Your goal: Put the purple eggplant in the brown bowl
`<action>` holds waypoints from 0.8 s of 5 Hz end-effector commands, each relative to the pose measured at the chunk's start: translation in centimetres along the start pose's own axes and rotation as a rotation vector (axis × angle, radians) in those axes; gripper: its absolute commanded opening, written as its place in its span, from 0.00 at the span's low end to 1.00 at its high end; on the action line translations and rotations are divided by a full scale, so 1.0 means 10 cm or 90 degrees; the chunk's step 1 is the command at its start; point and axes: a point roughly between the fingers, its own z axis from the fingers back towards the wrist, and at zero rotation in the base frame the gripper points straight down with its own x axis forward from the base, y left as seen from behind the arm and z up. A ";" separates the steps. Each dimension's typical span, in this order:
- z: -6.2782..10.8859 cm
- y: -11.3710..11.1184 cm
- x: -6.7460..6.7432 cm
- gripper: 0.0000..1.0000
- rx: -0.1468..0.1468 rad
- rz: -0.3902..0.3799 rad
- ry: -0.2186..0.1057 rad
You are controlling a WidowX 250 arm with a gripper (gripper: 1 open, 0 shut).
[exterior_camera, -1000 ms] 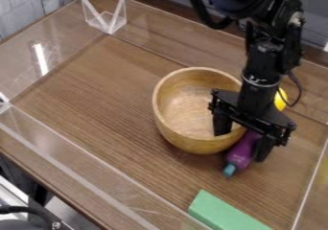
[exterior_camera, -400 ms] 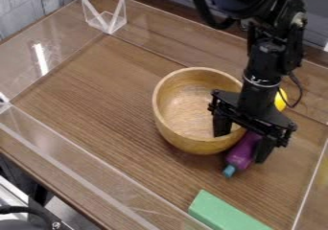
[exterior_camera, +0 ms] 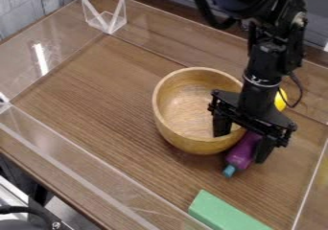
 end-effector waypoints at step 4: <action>-0.11 -0.07 -0.11 1.00 0.013 0.002 0.043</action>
